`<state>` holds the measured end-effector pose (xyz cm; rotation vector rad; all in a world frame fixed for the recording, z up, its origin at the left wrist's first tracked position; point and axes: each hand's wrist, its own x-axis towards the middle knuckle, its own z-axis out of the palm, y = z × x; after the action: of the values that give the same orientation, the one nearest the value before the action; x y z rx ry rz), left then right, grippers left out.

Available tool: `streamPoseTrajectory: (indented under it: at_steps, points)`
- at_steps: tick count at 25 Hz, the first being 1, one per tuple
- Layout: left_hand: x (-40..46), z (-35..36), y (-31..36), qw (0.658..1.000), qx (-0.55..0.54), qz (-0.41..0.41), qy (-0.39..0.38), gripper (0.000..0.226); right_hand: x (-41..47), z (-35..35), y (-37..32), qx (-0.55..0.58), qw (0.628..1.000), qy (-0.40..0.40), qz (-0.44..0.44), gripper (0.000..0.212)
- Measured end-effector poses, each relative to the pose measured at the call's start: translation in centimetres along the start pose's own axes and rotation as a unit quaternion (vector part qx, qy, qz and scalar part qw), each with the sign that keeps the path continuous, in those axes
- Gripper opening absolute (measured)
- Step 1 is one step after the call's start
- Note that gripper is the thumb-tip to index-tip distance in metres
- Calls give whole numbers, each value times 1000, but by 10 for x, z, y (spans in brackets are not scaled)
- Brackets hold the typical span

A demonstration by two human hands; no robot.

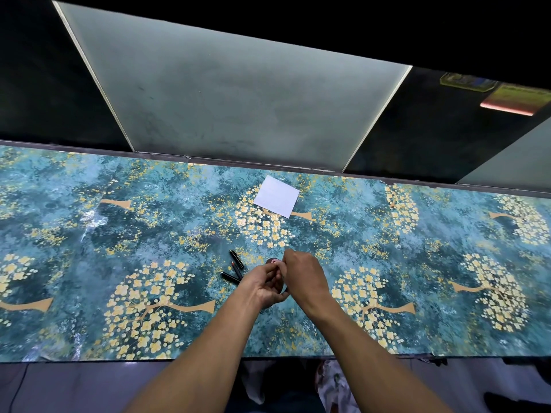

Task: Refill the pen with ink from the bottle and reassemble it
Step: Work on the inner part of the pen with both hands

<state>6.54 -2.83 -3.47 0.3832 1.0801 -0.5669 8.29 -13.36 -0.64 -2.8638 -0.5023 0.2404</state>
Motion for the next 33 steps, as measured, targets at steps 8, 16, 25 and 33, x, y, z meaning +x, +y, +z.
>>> streamPoseTrajectory:
  at_steps: [8, 16, 25, 33]
  points:
    - [-5, 0, 3, 1000, 11, 6, -2, 21, -4, -6, 1, 50, 998, -19, -22, 16]
    - [-2, -3, 4, 1000, 19, 8, 7, 21, -6, -5, -1, 42, 999, -1, 6, 17]
    - [0, -3, 4, 1000, 15, 9, 9, 31, 1, -3, 1, -10, 1000, -9, 27, 34]
    - [1, -3, 6, 1000, 22, 2, 7, 27, -3, -4, 2, 64, 997, -25, -19, 17]
